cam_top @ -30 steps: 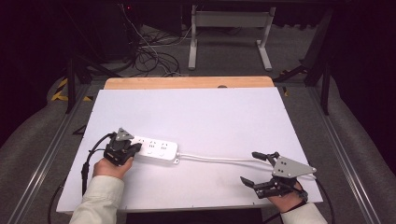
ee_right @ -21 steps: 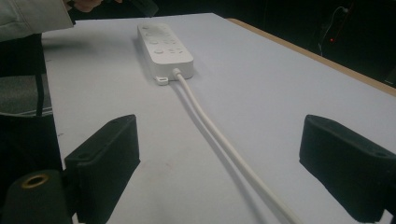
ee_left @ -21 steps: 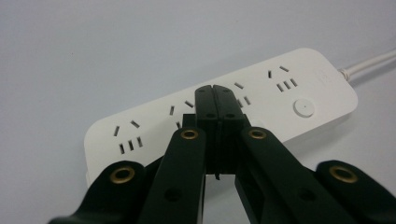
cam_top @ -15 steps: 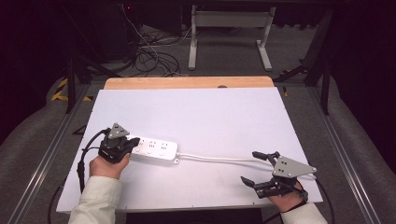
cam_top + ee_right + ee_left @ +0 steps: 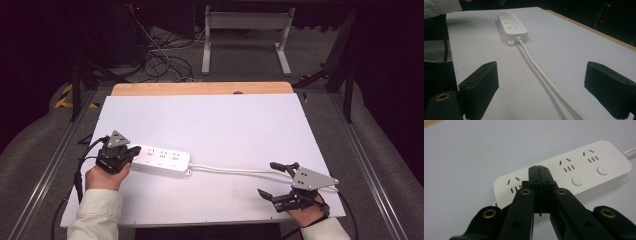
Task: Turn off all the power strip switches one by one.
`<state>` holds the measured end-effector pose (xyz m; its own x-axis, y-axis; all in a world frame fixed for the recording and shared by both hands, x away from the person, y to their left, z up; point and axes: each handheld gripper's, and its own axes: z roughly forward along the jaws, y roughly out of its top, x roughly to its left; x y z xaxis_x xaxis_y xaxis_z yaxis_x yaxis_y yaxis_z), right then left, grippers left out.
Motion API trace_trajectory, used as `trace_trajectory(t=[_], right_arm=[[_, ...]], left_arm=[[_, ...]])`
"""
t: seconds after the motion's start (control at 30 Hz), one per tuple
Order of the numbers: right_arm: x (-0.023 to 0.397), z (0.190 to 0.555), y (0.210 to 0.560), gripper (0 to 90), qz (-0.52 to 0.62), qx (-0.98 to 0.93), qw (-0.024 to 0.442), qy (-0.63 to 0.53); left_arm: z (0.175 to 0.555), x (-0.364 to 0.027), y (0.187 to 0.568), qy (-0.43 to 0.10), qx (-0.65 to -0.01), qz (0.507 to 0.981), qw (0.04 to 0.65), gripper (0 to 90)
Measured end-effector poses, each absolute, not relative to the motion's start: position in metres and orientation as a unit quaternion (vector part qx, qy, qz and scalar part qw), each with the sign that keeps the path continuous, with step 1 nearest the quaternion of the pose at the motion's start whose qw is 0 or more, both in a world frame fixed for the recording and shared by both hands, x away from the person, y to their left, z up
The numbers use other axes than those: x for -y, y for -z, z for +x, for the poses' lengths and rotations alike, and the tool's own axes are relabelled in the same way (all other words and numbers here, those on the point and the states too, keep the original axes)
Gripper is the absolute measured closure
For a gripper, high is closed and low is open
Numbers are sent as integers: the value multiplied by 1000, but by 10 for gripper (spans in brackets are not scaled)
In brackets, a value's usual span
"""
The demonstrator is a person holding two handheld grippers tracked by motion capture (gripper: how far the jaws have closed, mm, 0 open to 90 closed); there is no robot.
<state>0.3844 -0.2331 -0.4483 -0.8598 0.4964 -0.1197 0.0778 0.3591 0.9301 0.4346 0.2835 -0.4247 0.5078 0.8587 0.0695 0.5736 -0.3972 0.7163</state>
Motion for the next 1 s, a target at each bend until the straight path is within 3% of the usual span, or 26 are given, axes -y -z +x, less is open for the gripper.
trace_trajectory(t=[1.0], right_arm=[[233, 384, 448, 125, 179, -802, 194, -536]], left_arm=[[446, -293, 451, -200, -468, 809, 293, 900]])
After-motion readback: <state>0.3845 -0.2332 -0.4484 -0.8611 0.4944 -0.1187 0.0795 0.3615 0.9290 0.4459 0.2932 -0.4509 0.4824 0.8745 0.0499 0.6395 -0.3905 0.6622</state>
